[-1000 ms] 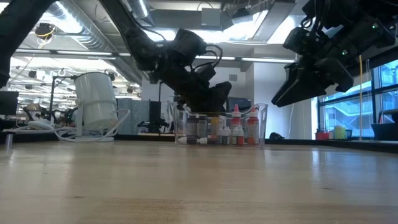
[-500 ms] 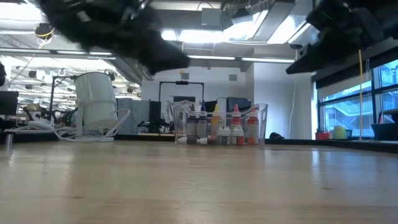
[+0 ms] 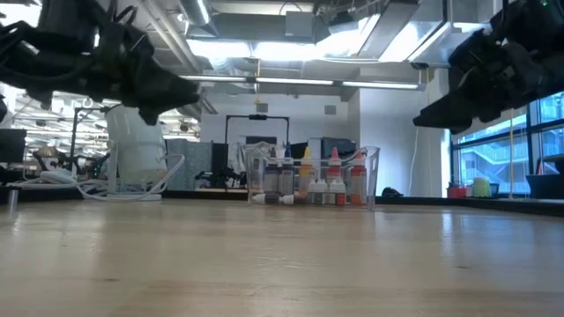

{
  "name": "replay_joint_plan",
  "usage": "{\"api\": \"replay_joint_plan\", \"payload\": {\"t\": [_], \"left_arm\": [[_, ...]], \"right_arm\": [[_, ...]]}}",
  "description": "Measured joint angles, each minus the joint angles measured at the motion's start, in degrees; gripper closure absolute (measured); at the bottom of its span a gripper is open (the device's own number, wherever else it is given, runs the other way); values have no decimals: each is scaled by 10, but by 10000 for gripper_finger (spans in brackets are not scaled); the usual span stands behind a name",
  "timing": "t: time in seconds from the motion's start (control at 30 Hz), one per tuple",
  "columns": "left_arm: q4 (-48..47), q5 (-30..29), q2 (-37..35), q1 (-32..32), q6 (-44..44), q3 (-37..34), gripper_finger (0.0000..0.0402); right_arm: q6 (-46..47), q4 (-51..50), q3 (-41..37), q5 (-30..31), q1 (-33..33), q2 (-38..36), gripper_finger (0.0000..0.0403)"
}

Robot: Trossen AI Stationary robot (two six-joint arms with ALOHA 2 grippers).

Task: Pick & Place food coloring
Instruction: Return to Home Position

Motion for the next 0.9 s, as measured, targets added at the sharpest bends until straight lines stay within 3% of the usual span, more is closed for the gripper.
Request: {"api": "replay_joint_plan", "payload": {"t": [0.2,0.33,0.67,0.9], "left_arm": [[17,5,-47,33,-9,-50,278],[9,58,-59,55,-2,-50,279],[-15,115,-77,134,10,-50,279],[-77,164,-150,194,14,-50,277]], "right_arm": [[4,53,-42,-49,-47,-33,247],[19,126,-78,-77,-79,-55,247],[12,92,-81,-117,-159,-104,247],[33,59,-81,-214,-241,-190,247]]}}
